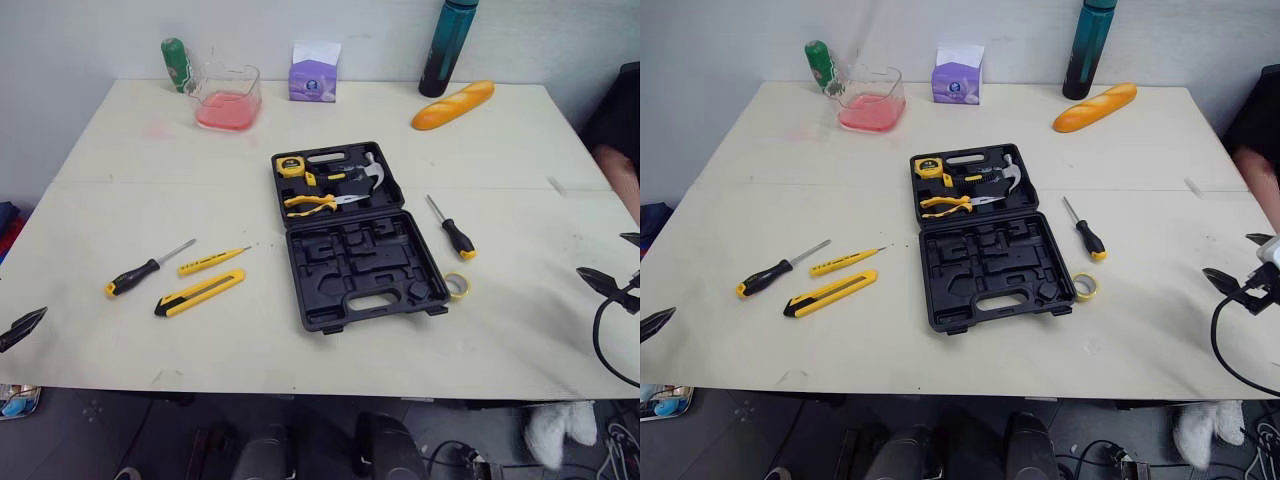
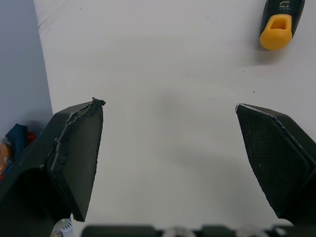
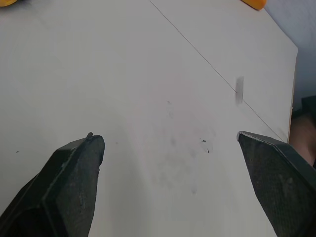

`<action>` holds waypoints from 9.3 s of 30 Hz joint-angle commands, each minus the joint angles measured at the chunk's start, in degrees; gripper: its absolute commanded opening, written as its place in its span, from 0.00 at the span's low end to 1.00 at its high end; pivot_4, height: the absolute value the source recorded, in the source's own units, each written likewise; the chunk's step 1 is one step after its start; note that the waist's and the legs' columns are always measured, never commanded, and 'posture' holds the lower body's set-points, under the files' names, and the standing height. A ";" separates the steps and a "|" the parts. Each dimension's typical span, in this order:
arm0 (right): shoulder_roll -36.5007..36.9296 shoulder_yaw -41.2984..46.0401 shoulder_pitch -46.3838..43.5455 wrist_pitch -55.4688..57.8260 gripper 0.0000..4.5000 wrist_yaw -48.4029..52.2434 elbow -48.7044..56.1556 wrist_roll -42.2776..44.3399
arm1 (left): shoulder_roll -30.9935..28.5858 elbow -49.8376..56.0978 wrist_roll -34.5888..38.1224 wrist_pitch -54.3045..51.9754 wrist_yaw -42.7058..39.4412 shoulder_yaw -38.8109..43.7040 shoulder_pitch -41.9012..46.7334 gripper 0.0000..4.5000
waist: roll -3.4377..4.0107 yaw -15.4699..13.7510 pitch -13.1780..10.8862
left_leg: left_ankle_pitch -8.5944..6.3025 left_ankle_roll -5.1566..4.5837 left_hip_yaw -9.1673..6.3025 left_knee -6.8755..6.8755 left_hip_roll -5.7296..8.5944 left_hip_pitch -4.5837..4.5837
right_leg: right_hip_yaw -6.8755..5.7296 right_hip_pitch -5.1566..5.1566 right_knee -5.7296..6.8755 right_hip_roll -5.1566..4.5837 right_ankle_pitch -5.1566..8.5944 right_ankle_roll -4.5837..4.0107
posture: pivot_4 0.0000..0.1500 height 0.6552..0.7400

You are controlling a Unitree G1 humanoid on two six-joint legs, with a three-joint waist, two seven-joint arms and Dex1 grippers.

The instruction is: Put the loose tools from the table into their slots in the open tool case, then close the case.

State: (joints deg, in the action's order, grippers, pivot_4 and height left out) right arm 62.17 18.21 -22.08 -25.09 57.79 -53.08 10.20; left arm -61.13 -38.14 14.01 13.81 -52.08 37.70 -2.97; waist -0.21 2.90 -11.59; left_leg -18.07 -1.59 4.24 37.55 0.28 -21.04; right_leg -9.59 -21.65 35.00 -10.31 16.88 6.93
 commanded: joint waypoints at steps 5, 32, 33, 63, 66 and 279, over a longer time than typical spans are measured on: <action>-0.25 1.63 0.19 -1.07 0.99 -0.40 -0.19 1.43 | 0.13 6.31 5.59 -6.81 -3.86 3.40 -4.18 1.00 | 0.00 0.11 0.00 | 0.00 0.00 0.01 0.00 0.00 0.00 | 0.05 0.00 0.00 0.00 0.00 0.00 | 1.00 1.00; -1.30 0.82 -0.57 -3.98 0.99 0.08 -2.93 0.83 | 1.40 17.05 7.07 -13.44 -3.37 3.13 -3.48 1.00 | 0.00 0.04 0.00 | 0.00 0.00 0.02 0.02 -0.01 0.00 | 0.23 0.00 0.00 0.04 0.00 0.00 | 1.00 1.00; -1.41 0.65 -0.83 -4.21 0.99 0.29 -3.08 0.76 | 1.49 17.36 7.00 -13.45 -3.17 2.90 -3.27 1.00 | 0.00 0.05 0.00 | 0.00 0.00 0.02 0.02 -0.01 0.00 | 0.23 0.00 0.00 0.04 0.00 0.00 | 1.00 1.00; -21.13 -19.43 -31.33 8.15 0.00 -0.34 -1.96 -11.65 | 21.37 44.94 5.54 -44.96 12.87 -33.76 28.77 0.02 | 0.00 -1.33 0.00 | 0.02 0.01 -0.17 0.61 -0.06 -0.28 | 0.26 0.09 0.06 0.37 -0.08 0.07 | 1.00 1.00; -23.36 -23.03 -35.07 9.41 0.00 -4.77 -4.84 -16.39 | 25.00 42.51 4.05 -47.35 14.08 -37.44 33.09 0.02 | 0.00 -1.32 0.00 | 0.03 0.04 -0.16 0.62 -0.08 -0.23 | 0.29 0.10 0.12 0.39 -0.09 0.07 | 1.00 1.00; -20.97 -3.43 17.48 26.65 1.00 13.72 67.54 25.11 | 4.18 -10.27 -7.87 -11.54 -9.04 -30.23 32.67 0.22 | -0.07 -2.72 0.02 | -0.29 0.20 0.09 0.60 -0.49 -0.10 | 0.62 -0.04 0.12 0.83 -0.01 -0.10 | 1.00 1.00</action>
State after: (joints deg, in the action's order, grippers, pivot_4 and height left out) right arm 40.15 14.12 -4.88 1.33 71.70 12.24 34.46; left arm -55.22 -47.59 7.18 1.85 -61.57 6.88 30.59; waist -0.28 0.18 -11.57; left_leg -18.36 -1.39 4.32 38.16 -0.21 -21.14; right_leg -8.97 -21.69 35.12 -9.48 16.87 6.83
